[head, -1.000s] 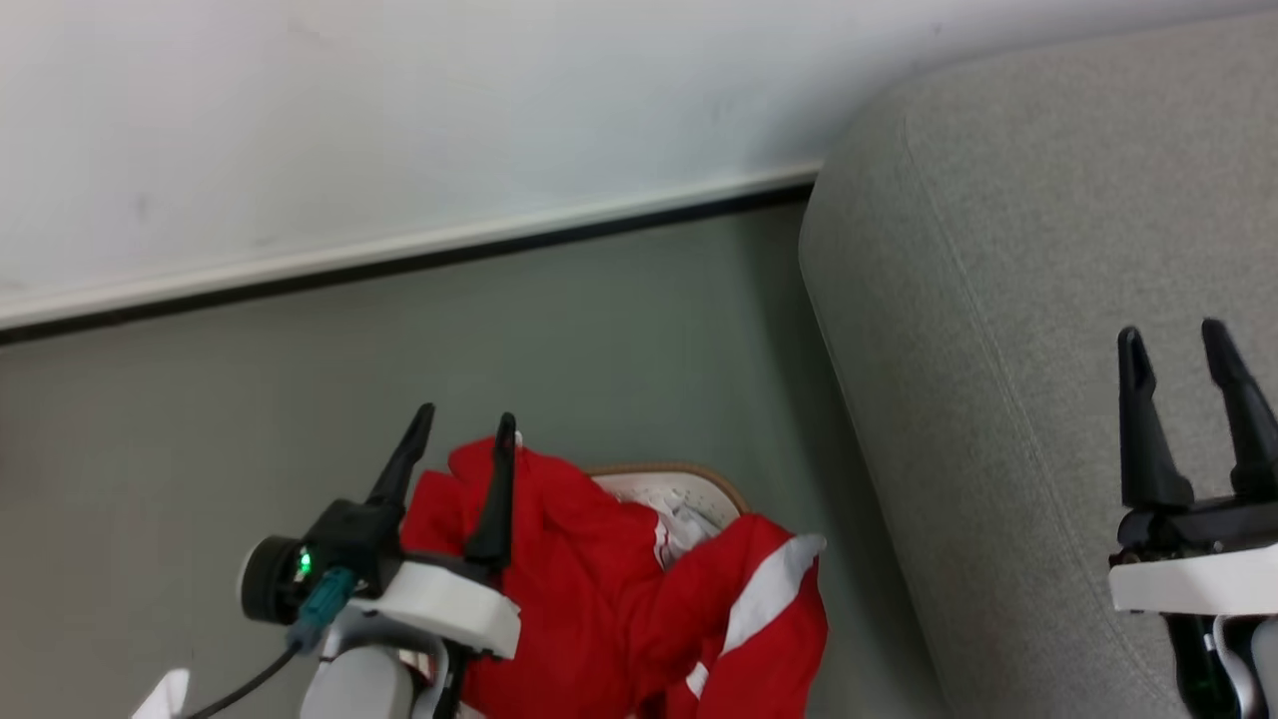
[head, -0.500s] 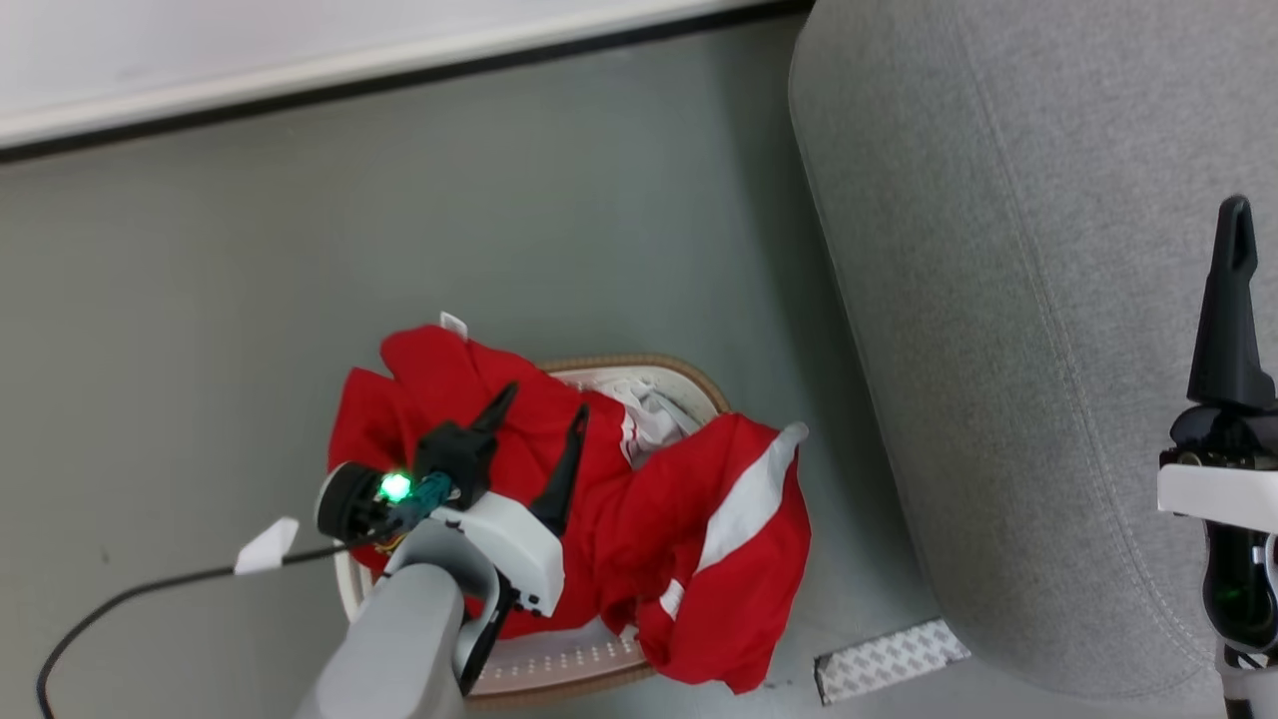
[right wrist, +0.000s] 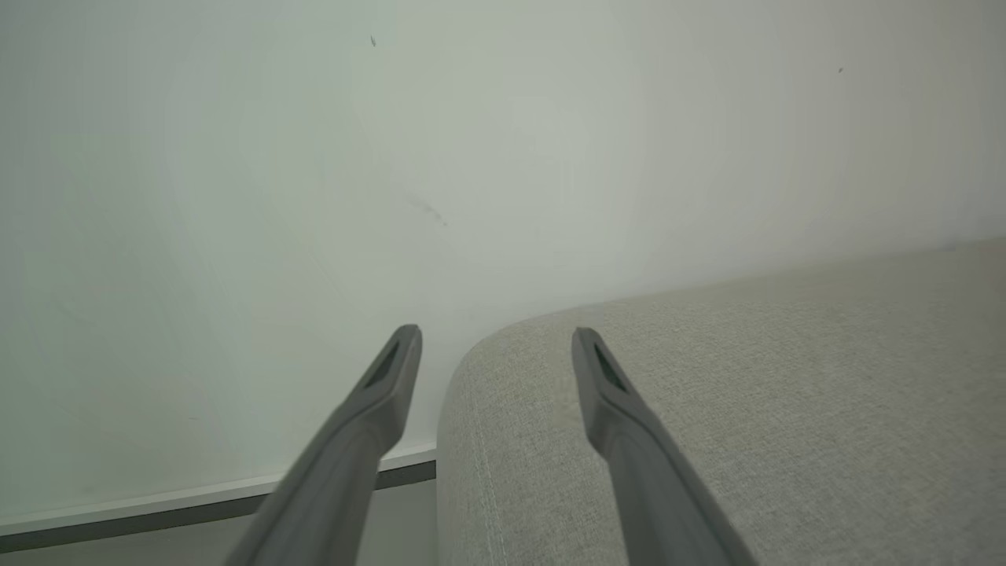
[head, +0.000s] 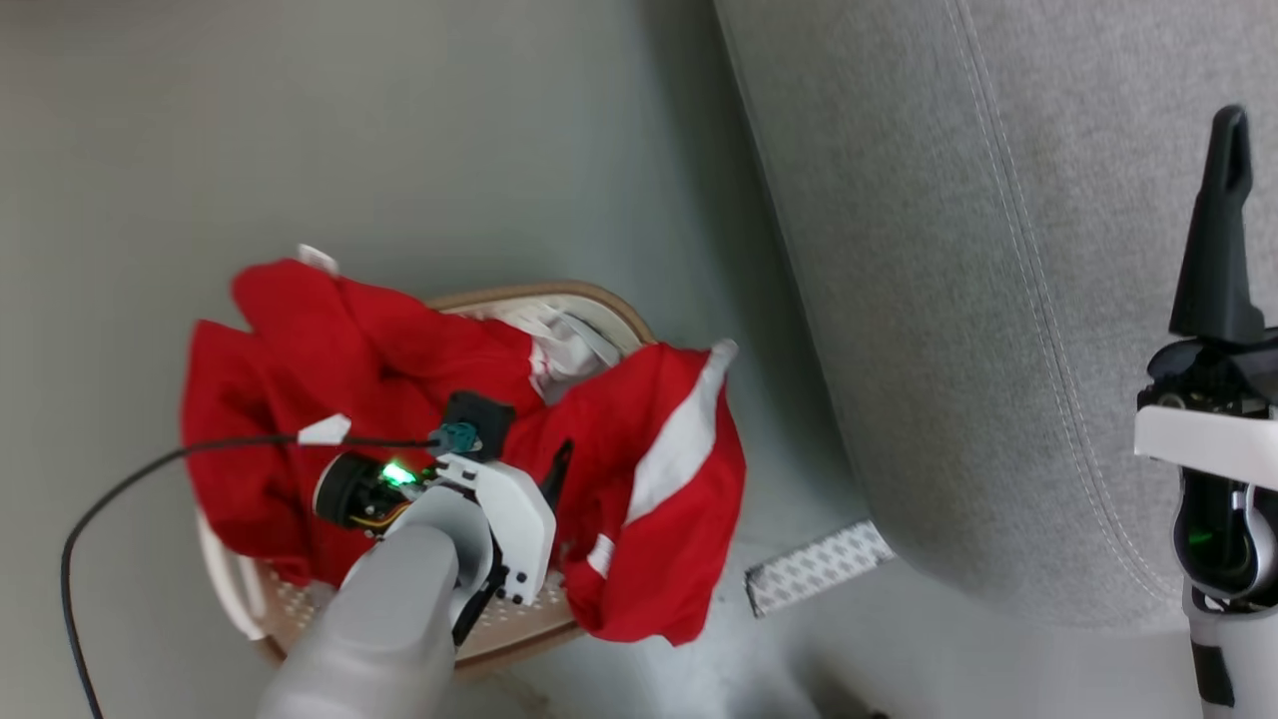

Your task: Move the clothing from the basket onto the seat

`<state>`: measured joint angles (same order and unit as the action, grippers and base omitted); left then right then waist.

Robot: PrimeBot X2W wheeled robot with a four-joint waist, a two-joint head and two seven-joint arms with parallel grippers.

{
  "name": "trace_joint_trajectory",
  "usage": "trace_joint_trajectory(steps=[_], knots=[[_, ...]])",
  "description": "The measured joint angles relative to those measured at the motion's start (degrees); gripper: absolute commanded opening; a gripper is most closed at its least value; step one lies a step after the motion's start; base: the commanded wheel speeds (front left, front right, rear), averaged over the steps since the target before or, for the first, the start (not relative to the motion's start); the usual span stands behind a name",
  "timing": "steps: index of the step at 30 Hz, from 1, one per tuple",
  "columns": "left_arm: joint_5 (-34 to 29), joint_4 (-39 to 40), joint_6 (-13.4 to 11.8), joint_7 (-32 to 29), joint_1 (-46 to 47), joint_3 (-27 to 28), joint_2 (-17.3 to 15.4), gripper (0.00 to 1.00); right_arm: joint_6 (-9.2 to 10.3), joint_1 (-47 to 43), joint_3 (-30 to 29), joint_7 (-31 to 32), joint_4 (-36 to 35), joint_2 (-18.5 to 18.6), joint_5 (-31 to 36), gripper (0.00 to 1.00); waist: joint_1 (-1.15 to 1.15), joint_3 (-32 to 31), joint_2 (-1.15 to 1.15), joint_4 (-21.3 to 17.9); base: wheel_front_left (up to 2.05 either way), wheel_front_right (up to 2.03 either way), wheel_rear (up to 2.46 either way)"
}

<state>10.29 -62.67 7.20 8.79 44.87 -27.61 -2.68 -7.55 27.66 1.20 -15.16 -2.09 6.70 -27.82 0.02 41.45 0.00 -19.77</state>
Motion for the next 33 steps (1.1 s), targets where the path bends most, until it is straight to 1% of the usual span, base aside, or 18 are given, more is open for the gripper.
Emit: trace_joint_trajectory(steps=[4, 7, 8, 12, 16, 18, 25, 26, 27, 28, 29, 33], knots=[[1.48, -2.67, 0.10, -2.58, 1.90, -3.99, 0.01, 1.00, 0.00, 0.77, -0.89, 0.00, -0.64, -1.03, -0.21, 1.00, 0.00, 2.83, 0.00, -1.80, 0.00, 0.00, 0.00], [4.00, -4.36, 0.18, -5.04, 3.06, -6.41, -0.13, 1.00, 0.00, 1.02, -1.19, 0.00, -1.10, -1.48, -0.42, 1.00, -0.01, 4.85, 0.00, -2.94, 0.00, 0.00, 0.00], [5.28, -5.22, 0.18, -7.00, 4.07, -8.13, -0.74, 1.00, 0.00, 1.09, -0.98, 0.00, -1.25, -1.89, -0.44, 1.00, -0.01, 6.10, 0.00, -3.66, 0.00, 0.00, 0.00], [7.04, -5.90, 0.18, -9.27, 5.27, -10.31, -1.85, 1.00, 0.00, 1.43, -0.59, 0.00, -1.43, -2.41, -0.60, 1.00, -0.01, 7.80, 0.00, -4.69, 0.00, 0.00, 0.00], [8.68, -7.78, 0.33, -12.26, 8.31, -10.66, -3.67, 1.00, 0.00, 1.94, -0.01, 0.01, -1.43, -2.91, -0.67, 1.00, -0.01, 9.90, 0.00, -5.66, 0.00, 0.00, 0.00], [8.78, -8.58, 0.32, -13.92, 9.03, -11.29, -3.92, 1.00, 0.00, 2.40, 0.26, 0.00, -1.41, -3.08, -0.86, 1.00, -0.01, 10.78, 0.00, -6.03, 0.00, 0.00, 0.00], [8.31, -9.62, 0.32, -16.83, 10.60, -14.03, -4.22, 1.00, 0.00, 3.42, 0.64, 0.00, -1.32, -3.41, -0.88, 1.00, -0.01, 12.87, 0.00, -6.51, 0.00, 0.00, 0.00], [8.31, -9.68, 0.32, -16.88, 10.70, -14.28, -4.21, 0.96, 0.00, 3.48, 0.63, 0.00, -1.32, -3.42, -0.79, 1.00, -0.01, 12.96, 0.00, -6.45, 0.00, 0.00, 0.00], [8.34, -9.72, 0.33, -17.05, 10.83, -14.55, -4.20, 0.47, 0.00, 3.52, 0.63, 0.00, -1.27, -3.44, -0.74, 1.00, -0.01, 13.01, 0.00, -6.41, 0.00, 0.00, 0.00], [8.47, -9.76, 0.32, -16.99, 10.90, -14.74, -4.20, 0.12, 0.00, 3.59, 0.63, 0.00, -1.16, -3.47, -0.71, 1.00, -0.01, 13.01, 0.00, -6.41, 0.00, 0.00, 0.00], [8.67, -9.80, 0.32, -16.80, 10.92, -14.95, -4.23, 0.00, 0.00, 3.68, 0.64, 0.00, -1.00, -3.48, -0.59, 1.00, -0.01, 12.99, 0.00, -6.42, 0.00, 0.00, 0.00], [9.69, -9.54, 0.32, -15.45, 10.77, -15.71, -4.30, 0.00, 0.00, 4.17, 0.88, 0.00, -0.26, -3.58, -0.56, 1.00, -0.01, 12.41, 0.00, -6.53, 0.00, 0.00, 0.00]])
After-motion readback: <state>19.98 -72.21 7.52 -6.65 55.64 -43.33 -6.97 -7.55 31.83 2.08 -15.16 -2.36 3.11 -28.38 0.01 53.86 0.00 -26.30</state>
